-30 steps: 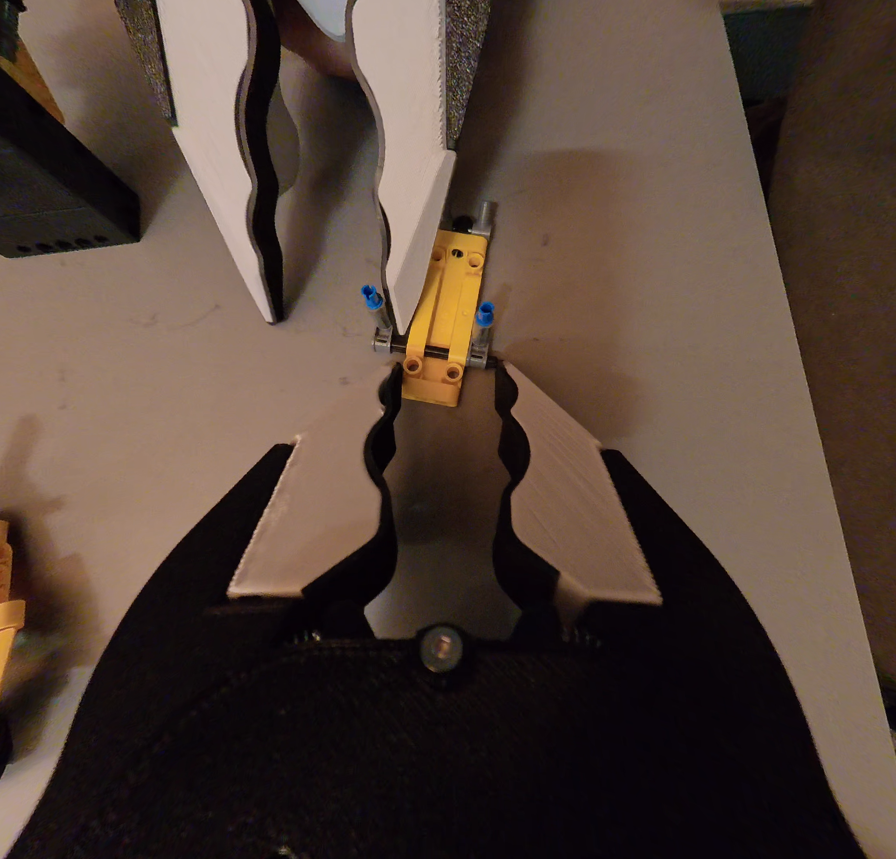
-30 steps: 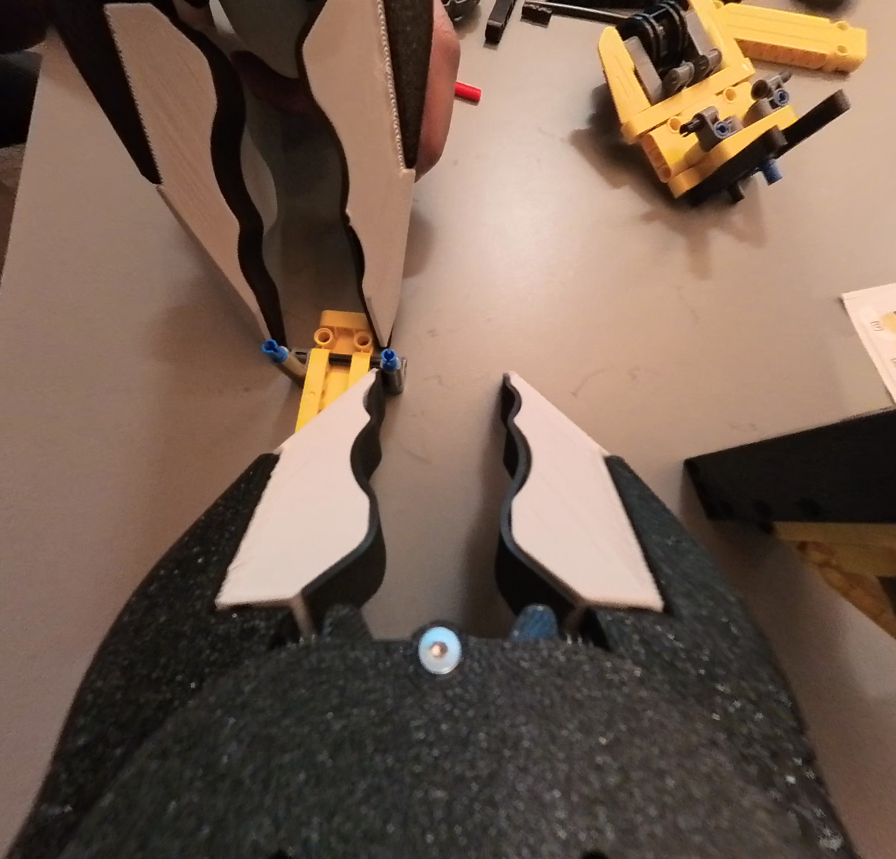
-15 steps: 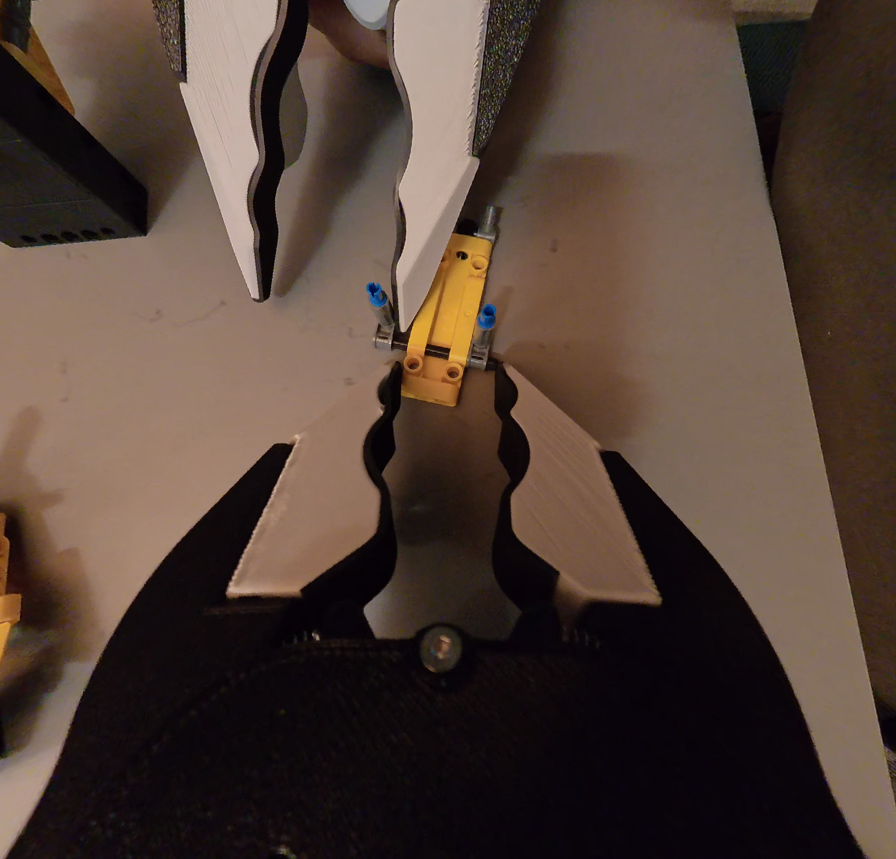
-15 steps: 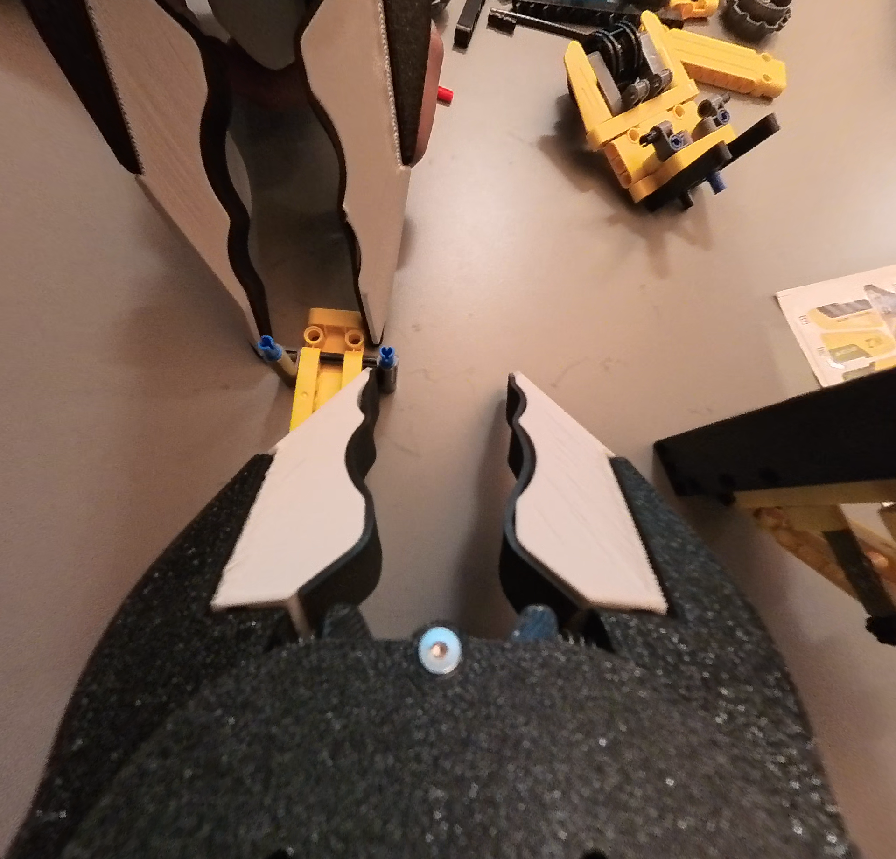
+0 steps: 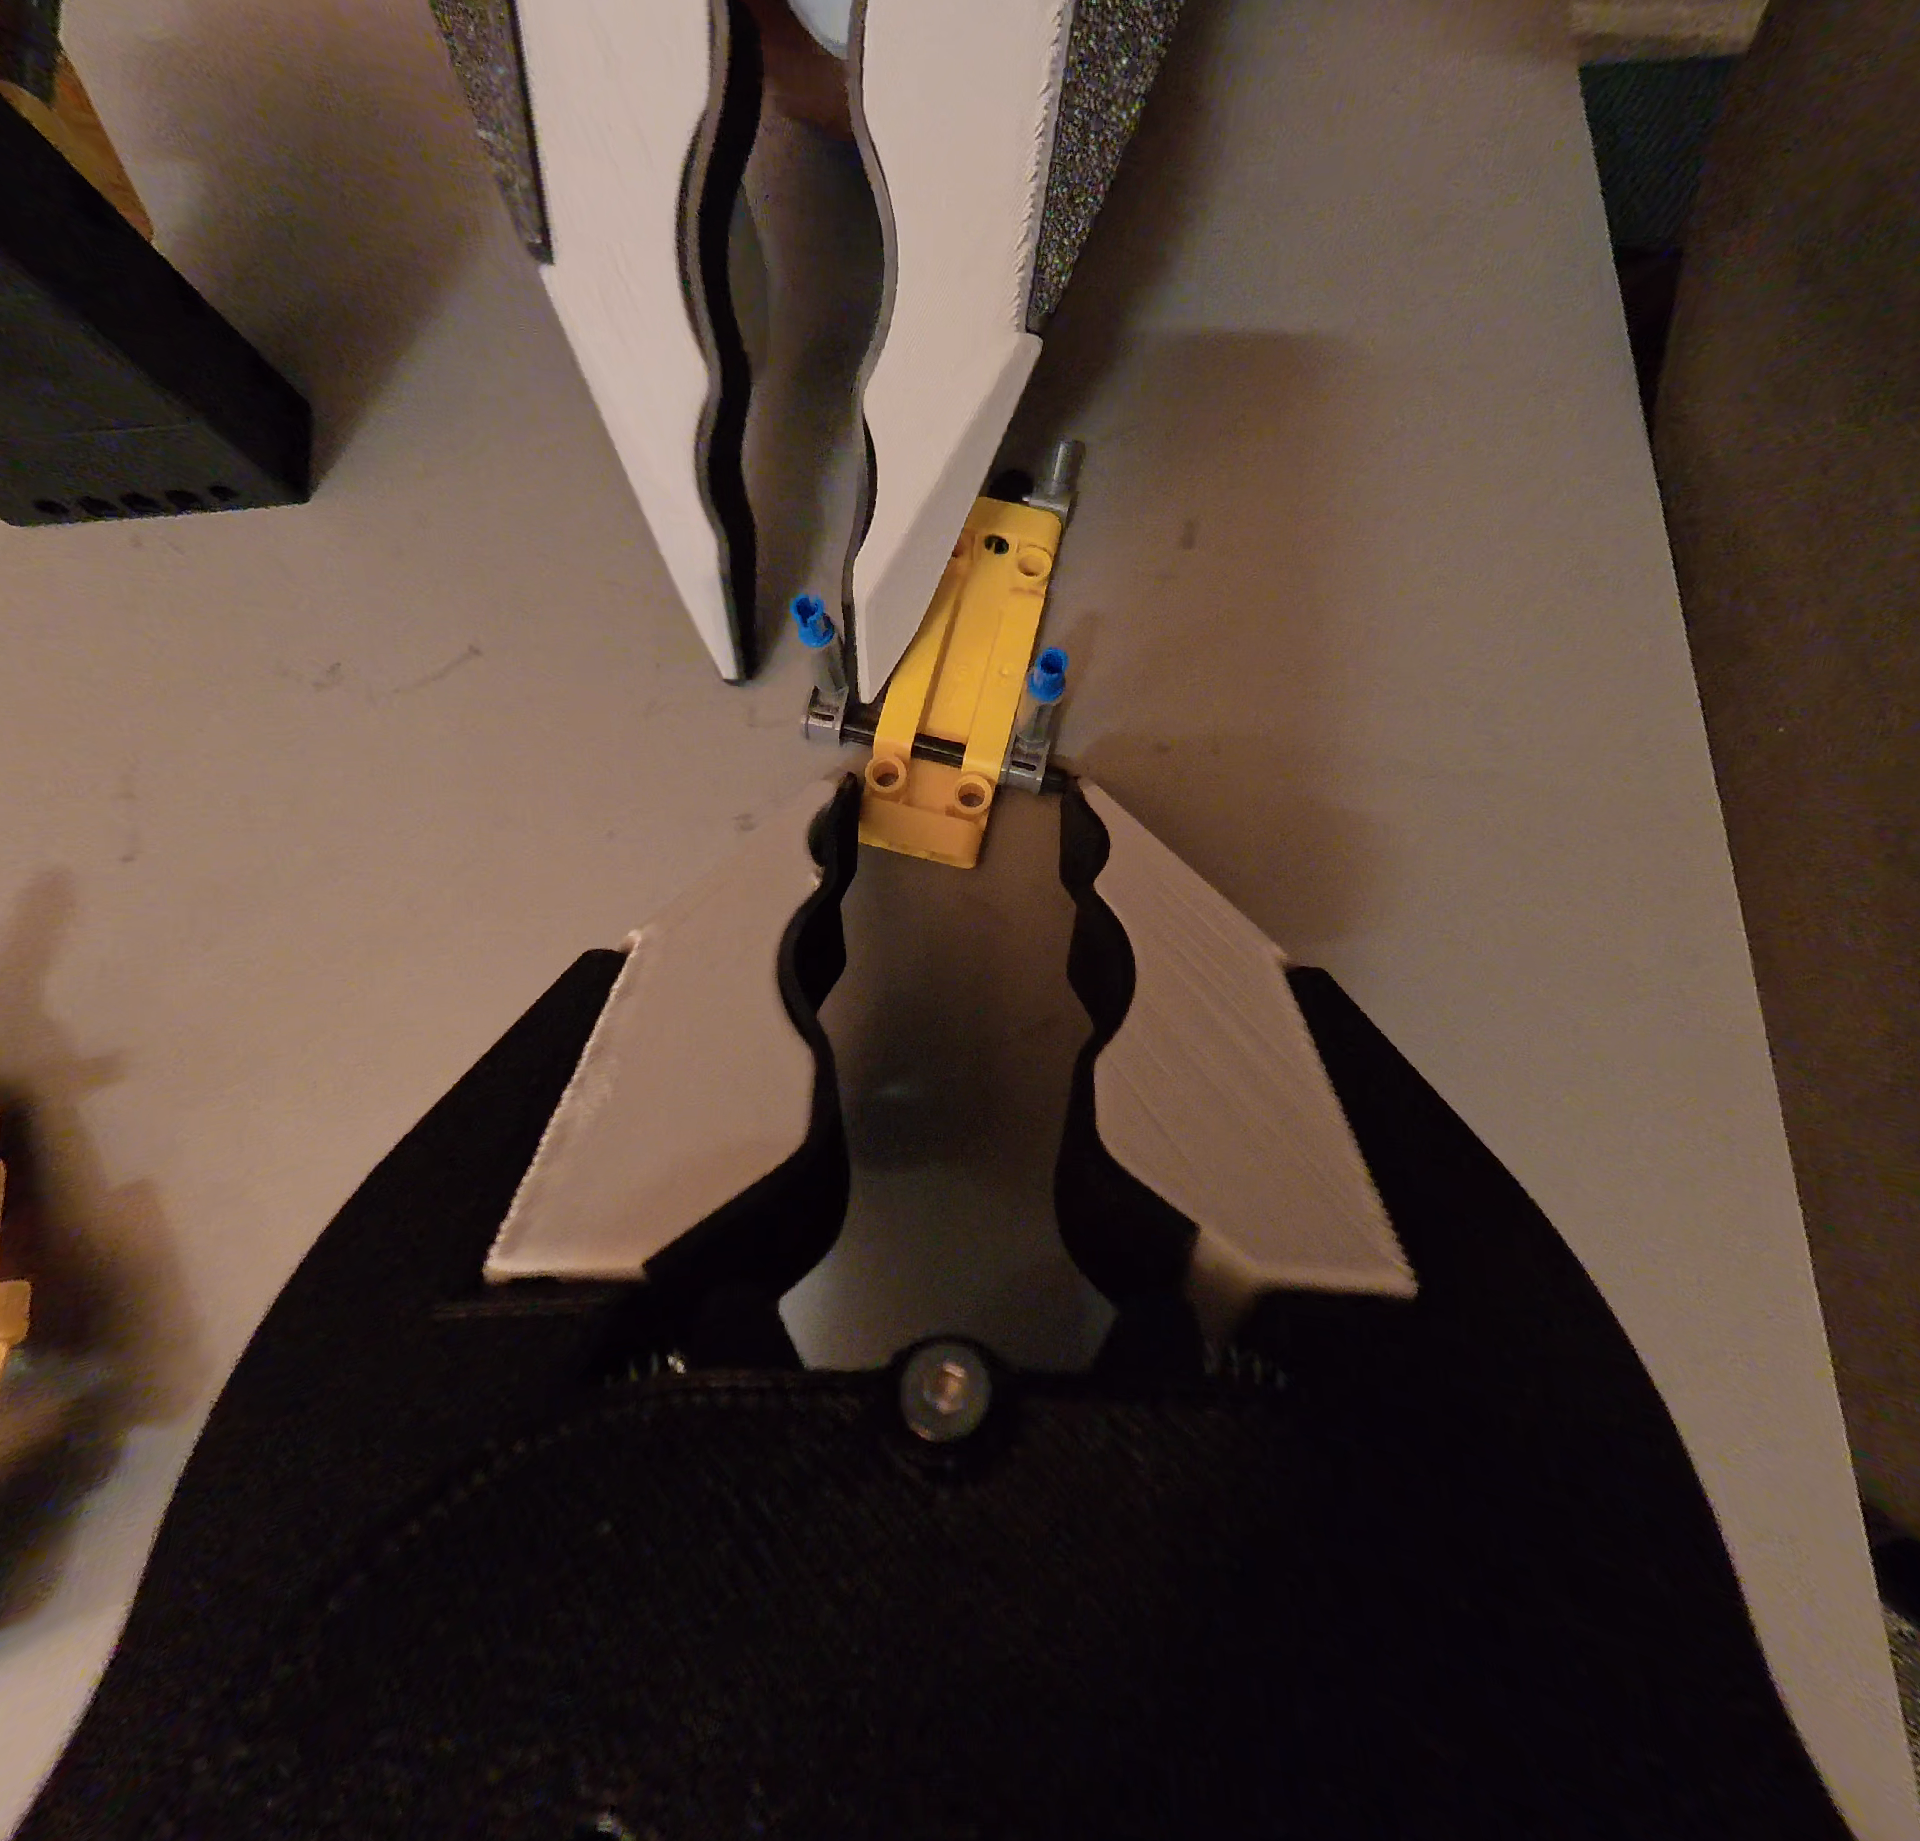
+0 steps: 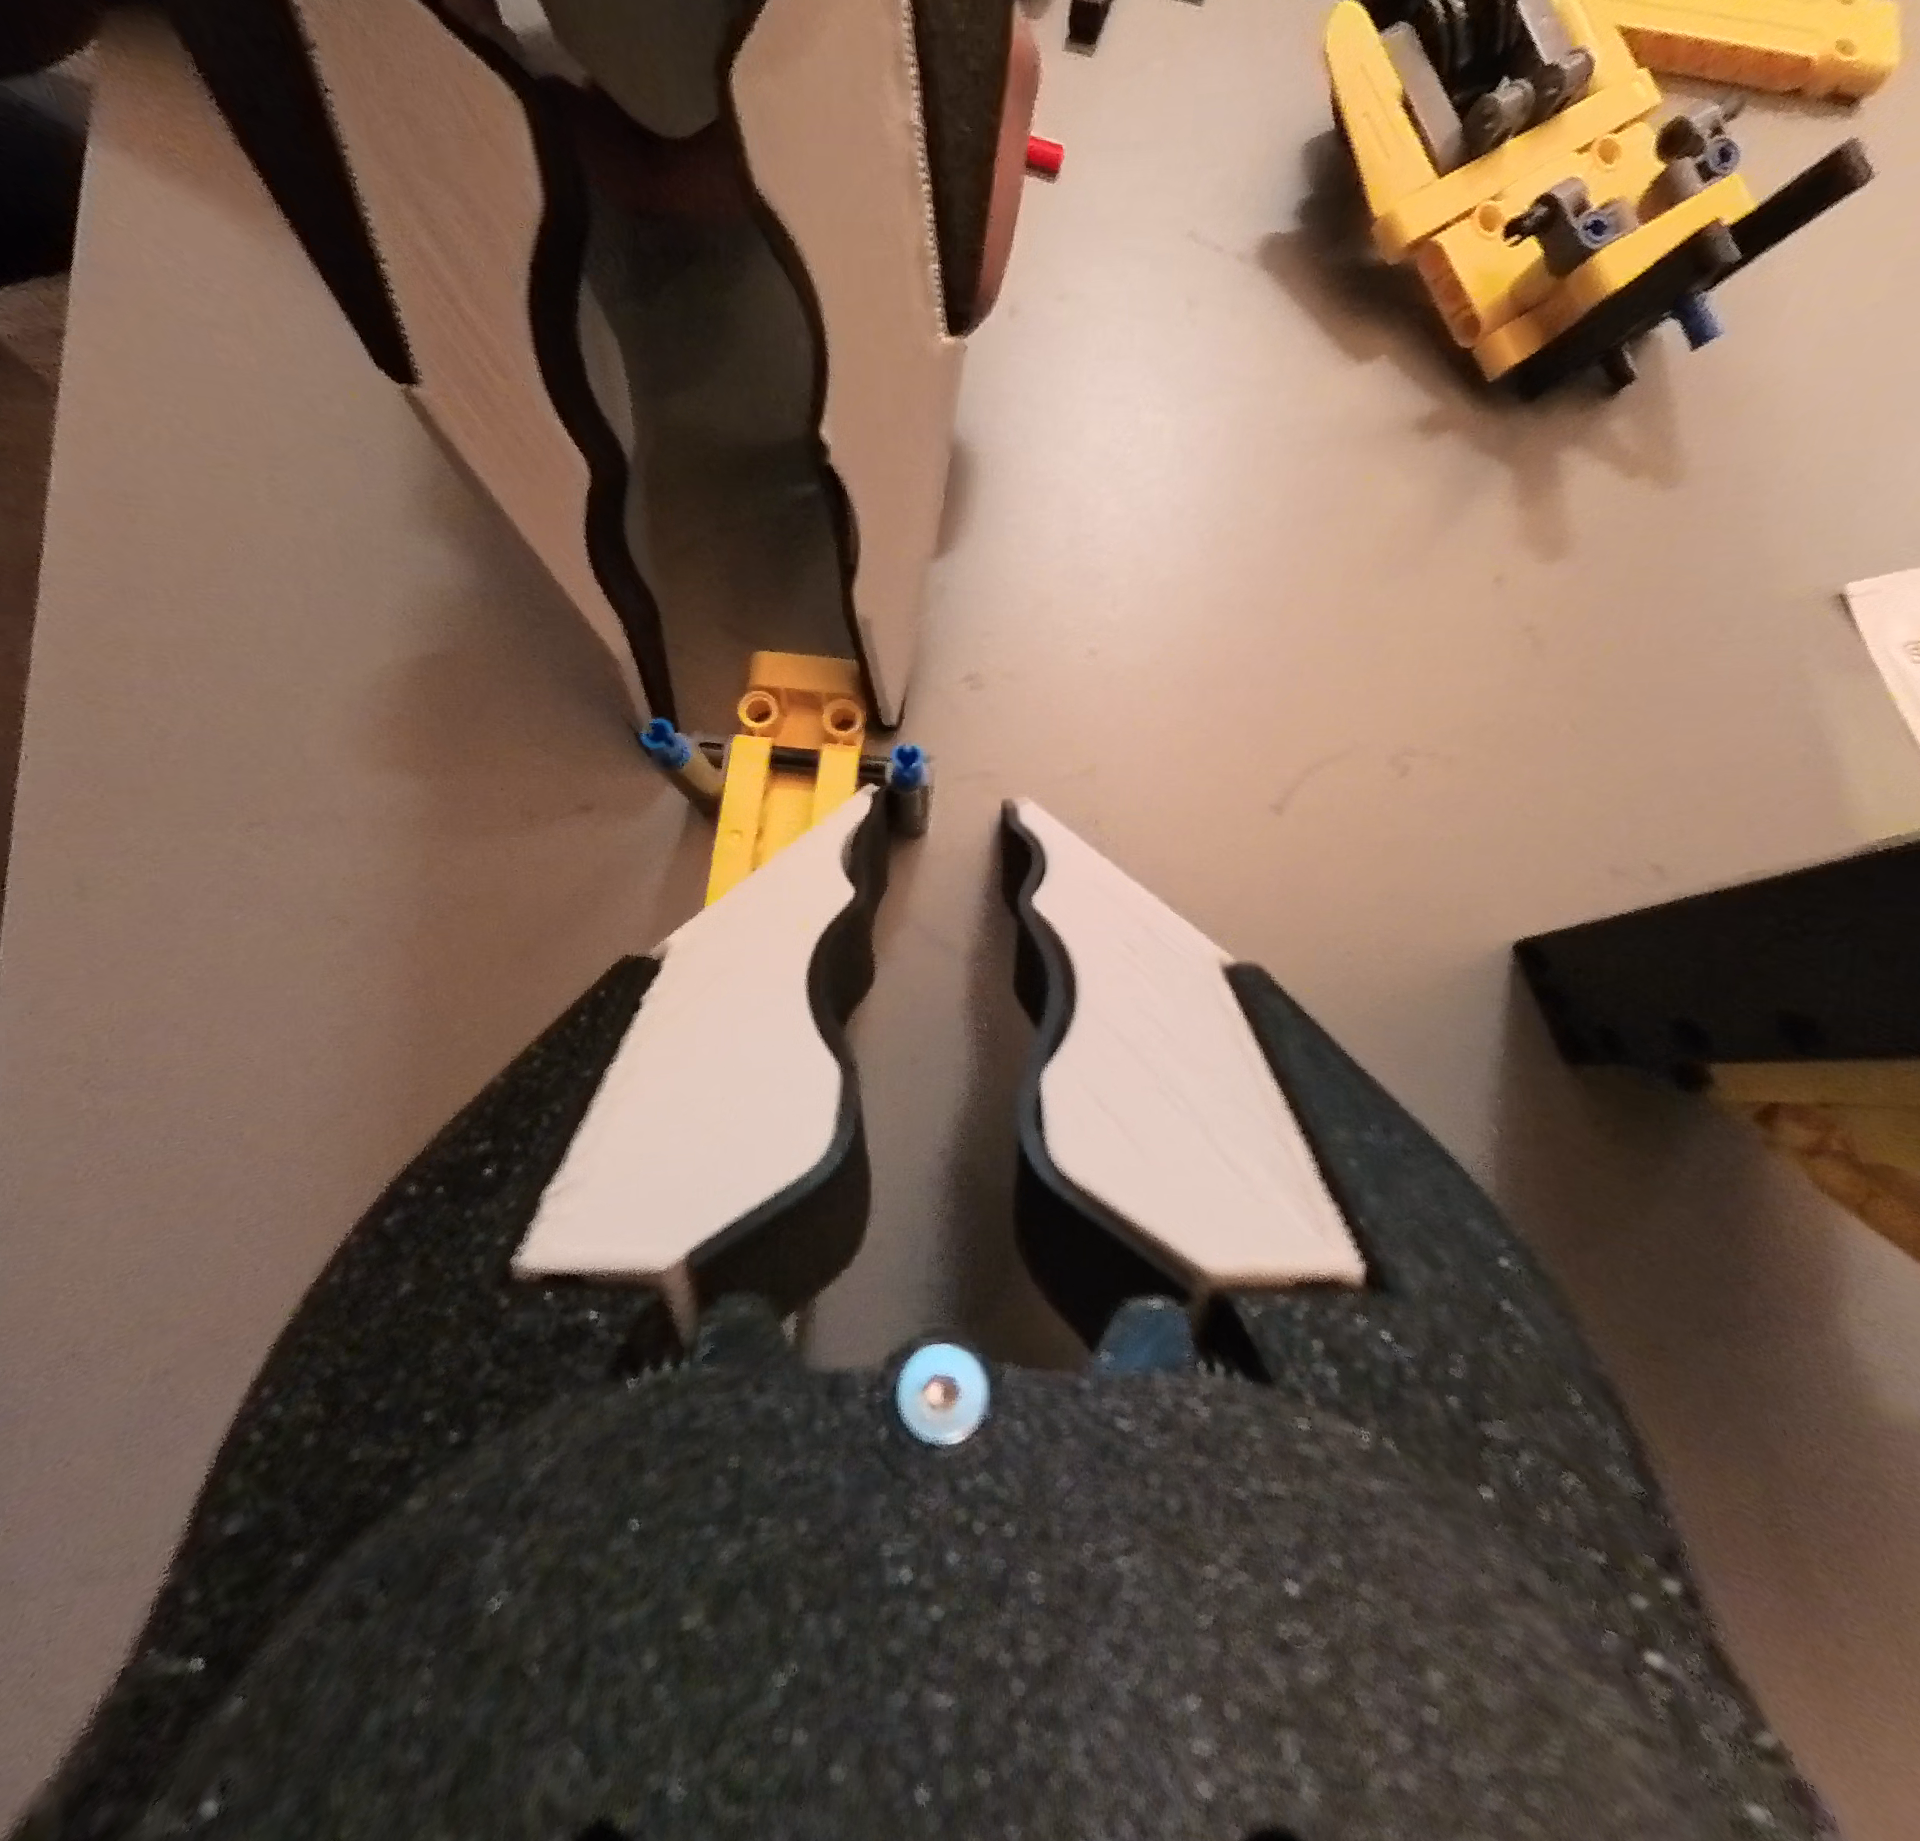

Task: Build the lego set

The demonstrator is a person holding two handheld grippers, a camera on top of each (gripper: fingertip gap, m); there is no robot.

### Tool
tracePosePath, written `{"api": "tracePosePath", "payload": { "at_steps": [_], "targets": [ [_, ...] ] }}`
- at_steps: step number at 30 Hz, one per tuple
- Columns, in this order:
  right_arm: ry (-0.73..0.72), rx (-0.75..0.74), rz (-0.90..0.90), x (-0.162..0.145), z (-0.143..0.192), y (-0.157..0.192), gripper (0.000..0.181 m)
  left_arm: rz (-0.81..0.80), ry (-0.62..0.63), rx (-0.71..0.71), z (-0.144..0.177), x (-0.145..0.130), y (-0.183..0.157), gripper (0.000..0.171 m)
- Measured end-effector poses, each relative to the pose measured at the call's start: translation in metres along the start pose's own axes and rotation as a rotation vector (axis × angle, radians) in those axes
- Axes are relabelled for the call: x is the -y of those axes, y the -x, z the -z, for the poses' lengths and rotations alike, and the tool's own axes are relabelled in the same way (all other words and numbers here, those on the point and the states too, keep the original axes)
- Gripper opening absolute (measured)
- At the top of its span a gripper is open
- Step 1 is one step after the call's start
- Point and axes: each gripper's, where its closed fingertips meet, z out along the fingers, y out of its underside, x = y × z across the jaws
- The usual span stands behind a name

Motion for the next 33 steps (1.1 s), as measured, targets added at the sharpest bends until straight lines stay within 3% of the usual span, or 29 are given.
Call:
{"api": "tracePosePath", "payload": {
  "at_steps": [14,20,25,33],
  "targets": [
    [-0.006,0.054,-0.041,-0.008,0.009,-0.002,0.025,0.004,-0.001,0.001,0.001,0.000,0.001,0.036],
    [-0.038,0.013,-0.054,-0.005,0.022,-0.014,0.053,-0.002,-0.001,0.008,0.001,0.000,0.001,0.036],
    [-0.156,0.124,-0.028,0.014,0.030,0.007,0.083,-0.014,-0.004,0.034,0.000,0.002,0.002,0.035],
    [-0.091,0.117,0.036,0.009,0.006,0.021,0.071,-0.016,-0.009,0.053,-0.001,0.003,0.005,0.034]
  ]
}}
